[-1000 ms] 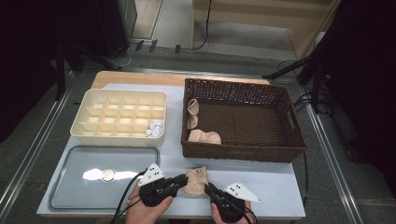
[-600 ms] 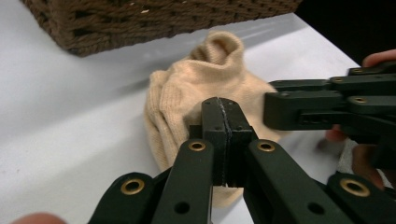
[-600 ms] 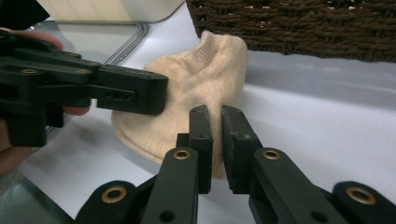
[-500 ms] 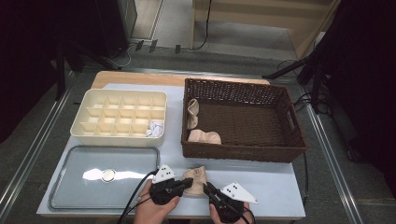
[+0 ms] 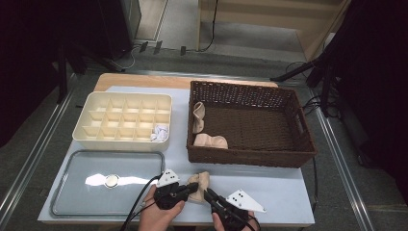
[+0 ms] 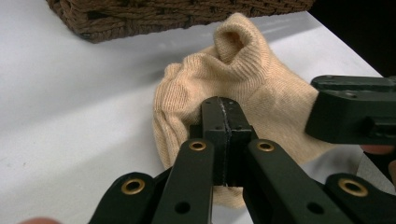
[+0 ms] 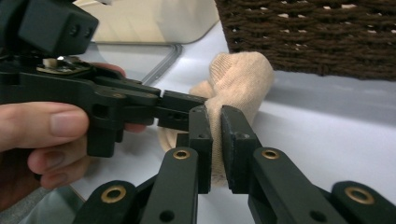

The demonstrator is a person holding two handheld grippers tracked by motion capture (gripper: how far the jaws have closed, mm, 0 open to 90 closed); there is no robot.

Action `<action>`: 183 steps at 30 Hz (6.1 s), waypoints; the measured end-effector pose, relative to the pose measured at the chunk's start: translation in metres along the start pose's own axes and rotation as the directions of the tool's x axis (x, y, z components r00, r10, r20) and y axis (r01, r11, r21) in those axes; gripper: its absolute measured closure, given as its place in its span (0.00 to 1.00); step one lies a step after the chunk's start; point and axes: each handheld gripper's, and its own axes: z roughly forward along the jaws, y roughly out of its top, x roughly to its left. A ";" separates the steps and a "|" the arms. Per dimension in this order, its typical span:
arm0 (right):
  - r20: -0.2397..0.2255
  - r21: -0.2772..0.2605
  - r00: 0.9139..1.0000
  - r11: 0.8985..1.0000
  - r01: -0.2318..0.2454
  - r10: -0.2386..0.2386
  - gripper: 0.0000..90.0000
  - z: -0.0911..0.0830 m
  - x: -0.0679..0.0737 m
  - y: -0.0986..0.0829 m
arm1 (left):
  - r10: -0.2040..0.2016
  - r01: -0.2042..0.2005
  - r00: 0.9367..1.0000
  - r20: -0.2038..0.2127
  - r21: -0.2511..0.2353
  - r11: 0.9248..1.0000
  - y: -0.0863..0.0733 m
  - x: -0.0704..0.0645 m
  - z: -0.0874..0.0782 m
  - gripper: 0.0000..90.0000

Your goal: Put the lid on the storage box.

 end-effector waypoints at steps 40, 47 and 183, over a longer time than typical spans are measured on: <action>0.057 0.065 0.969 0.969 0.237 -0.241 0.94 0.035 0.040 -0.011 | -0.067 0.067 0.998 0.012 -0.044 0.997 0.018 0.017 -0.021 0.88; 0.019 0.057 0.976 0.974 0.217 -0.219 0.88 0.029 0.042 -0.011 | -0.078 0.078 0.997 0.000 -0.036 0.996 0.014 0.026 -0.023 0.92; 0.265 -0.163 0.963 0.983 0.089 -0.043 0.37 -0.050 -0.075 0.015 | -0.070 0.022 0.984 -0.166 -0.280 0.960 0.096 0.110 -0.150 0.84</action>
